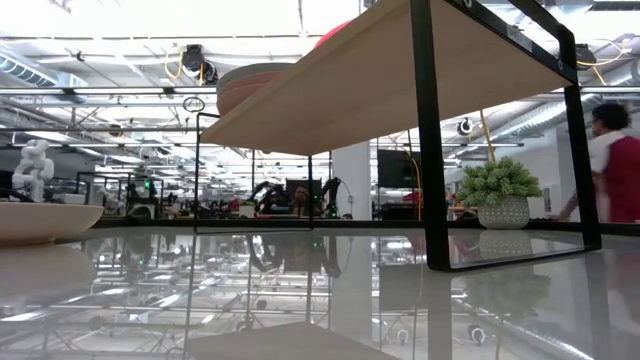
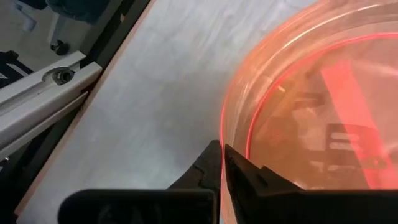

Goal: Place and stack plates onto a shelf
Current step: Stack the small orange plate on top of the small pink plate on the shelf

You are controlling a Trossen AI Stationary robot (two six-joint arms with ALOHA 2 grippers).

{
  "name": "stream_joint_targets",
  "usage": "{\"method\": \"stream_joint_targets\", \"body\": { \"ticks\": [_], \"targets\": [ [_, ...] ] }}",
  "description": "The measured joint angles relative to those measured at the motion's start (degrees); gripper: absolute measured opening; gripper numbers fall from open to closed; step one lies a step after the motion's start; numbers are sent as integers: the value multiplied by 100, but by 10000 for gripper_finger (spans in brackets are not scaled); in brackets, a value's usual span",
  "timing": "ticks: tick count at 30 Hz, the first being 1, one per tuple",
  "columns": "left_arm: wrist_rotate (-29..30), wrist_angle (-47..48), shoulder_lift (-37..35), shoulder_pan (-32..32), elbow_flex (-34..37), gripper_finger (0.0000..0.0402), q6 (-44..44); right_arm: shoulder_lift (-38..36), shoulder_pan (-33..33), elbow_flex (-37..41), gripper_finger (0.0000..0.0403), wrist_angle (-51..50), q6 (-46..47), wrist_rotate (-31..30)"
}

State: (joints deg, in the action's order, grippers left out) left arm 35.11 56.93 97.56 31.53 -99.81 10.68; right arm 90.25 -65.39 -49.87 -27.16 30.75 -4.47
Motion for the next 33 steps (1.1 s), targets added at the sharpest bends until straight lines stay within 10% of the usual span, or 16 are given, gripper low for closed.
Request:
{"method": "stream_joint_targets", "body": {
  "ticks": [33],
  "targets": [
    [-2, -1, -2, -2, 0, 177, 63, -203, 2, -1436, 0, -1900, 6, -832]
  ]
}}
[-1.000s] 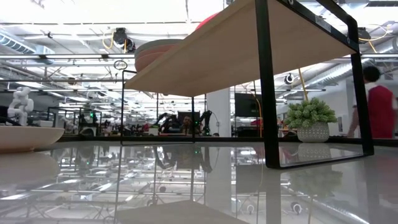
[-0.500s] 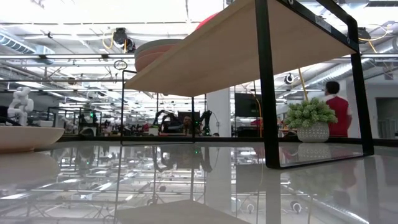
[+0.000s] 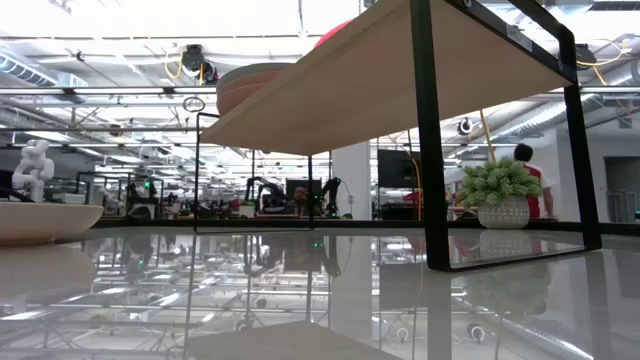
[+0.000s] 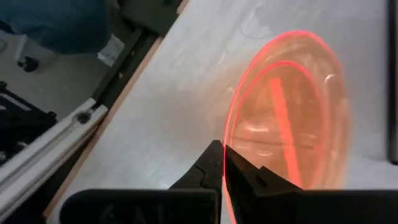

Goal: Place and stack plates onto a shelf
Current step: Stack the small orange plate on top of the small pink plate on the shelf

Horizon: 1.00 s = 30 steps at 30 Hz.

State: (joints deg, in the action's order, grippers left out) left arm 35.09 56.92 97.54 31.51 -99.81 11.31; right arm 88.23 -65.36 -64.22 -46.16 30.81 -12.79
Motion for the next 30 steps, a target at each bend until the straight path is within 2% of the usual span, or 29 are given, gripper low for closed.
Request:
{"method": "stream_joint_targets", "body": {
  "ticks": [12, 19, 30],
  "targets": [
    [-2, 0, 0, 0, 0, 177, 17, 0, 0, -946, 0, -1207, 62, -502],
    [-4, -8, -1, 2, 9, 177, 17, 0, 0, -1298, 0, -1863, 379, -528],
    [-5, -199, -9, 28, 781, 177, 400, -2, 0, -1993, 0, -2833, 885, -621]
  ]
}}
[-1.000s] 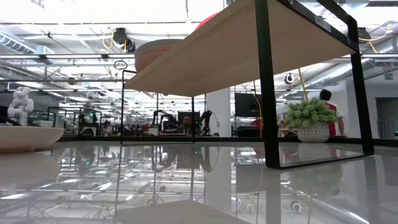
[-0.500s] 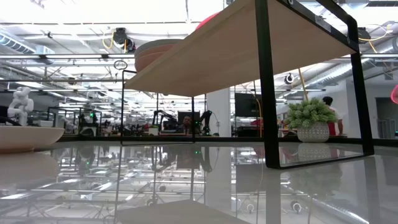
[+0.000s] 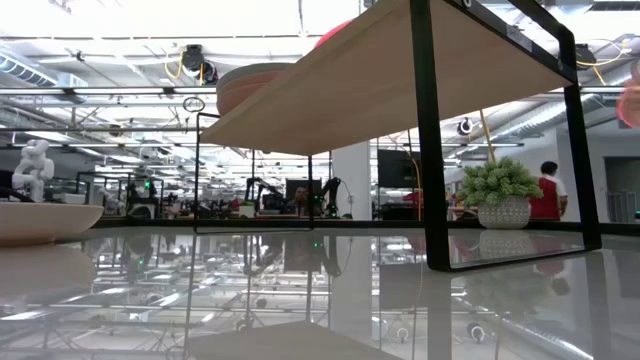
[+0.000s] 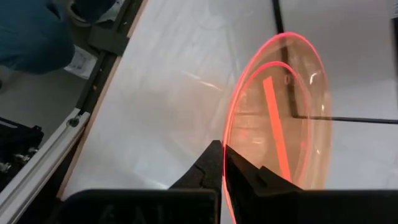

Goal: Place and stack plates onto a shelf
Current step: Stack the small orange plate on top of the small pink plate on the shelf

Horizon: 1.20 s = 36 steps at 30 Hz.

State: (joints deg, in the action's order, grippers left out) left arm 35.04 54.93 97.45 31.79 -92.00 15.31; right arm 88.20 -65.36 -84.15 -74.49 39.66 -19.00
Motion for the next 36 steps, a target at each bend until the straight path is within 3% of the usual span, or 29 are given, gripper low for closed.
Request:
{"method": "stream_joint_targets", "body": {
  "ticks": [16, 24, 36],
  "targets": [
    [254, -161, 3, 302, 370, 177, 360, 0, 0, -1525, 0, -790, -220, 64],
    [405, -165, 7, 399, 371, 177, 441, 0, 81, -2013, 0, -1284, -504, -223],
    [411, -165, 7, 393, 371, 177, 474, -4, 548, -2359, 0, -1548, -1858, -1090]
  ]
}}
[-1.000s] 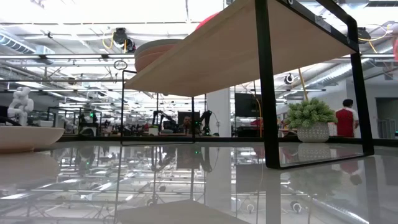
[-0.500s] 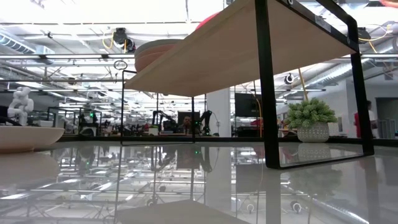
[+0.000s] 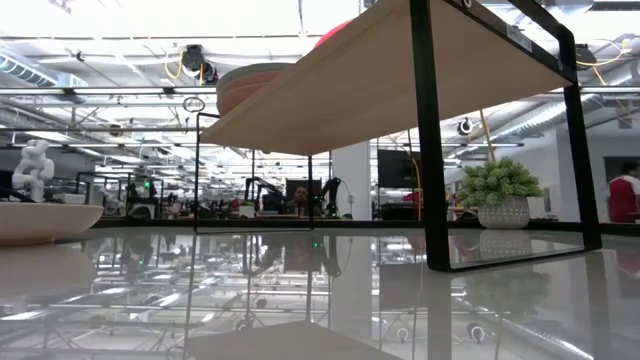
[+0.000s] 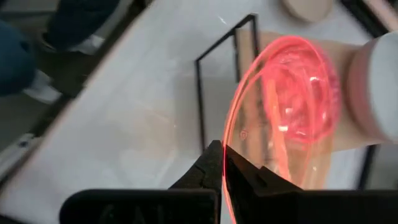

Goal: Place and stack plates onto a shelf
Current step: Stack the small orange plate on top of the small pink plate on the shelf

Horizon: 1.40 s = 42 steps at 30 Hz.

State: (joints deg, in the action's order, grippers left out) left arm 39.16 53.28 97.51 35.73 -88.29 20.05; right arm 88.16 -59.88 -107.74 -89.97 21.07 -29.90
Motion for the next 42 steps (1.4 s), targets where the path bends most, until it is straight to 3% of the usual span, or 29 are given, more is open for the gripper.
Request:
{"method": "stream_joint_targets", "body": {
  "ticks": [9, 19, 24, 33, 42],
  "targets": [
    [0, 2, 0, 2, 0, 177, -2, 0, 930, 0, 0, 217, -1405, -198],
    [0, 20, 0, 3, 0, 177, -39, 0, 1883, 385, 0, 1113, -2793, -150],
    [0, 20, 0, 4, 0, 177, -37, 0, 2305, 833, 0, 1729, -3391, 171],
    [0, 22, 0, 4, 0, 177, -33, 0, 2825, 1754, 0, 2778, -3883, 764],
    [0, 26, 0, 4, 0, 177, -31, 0, 2984, 2172, 0, 3127, -4020, 771]
  ]
}}
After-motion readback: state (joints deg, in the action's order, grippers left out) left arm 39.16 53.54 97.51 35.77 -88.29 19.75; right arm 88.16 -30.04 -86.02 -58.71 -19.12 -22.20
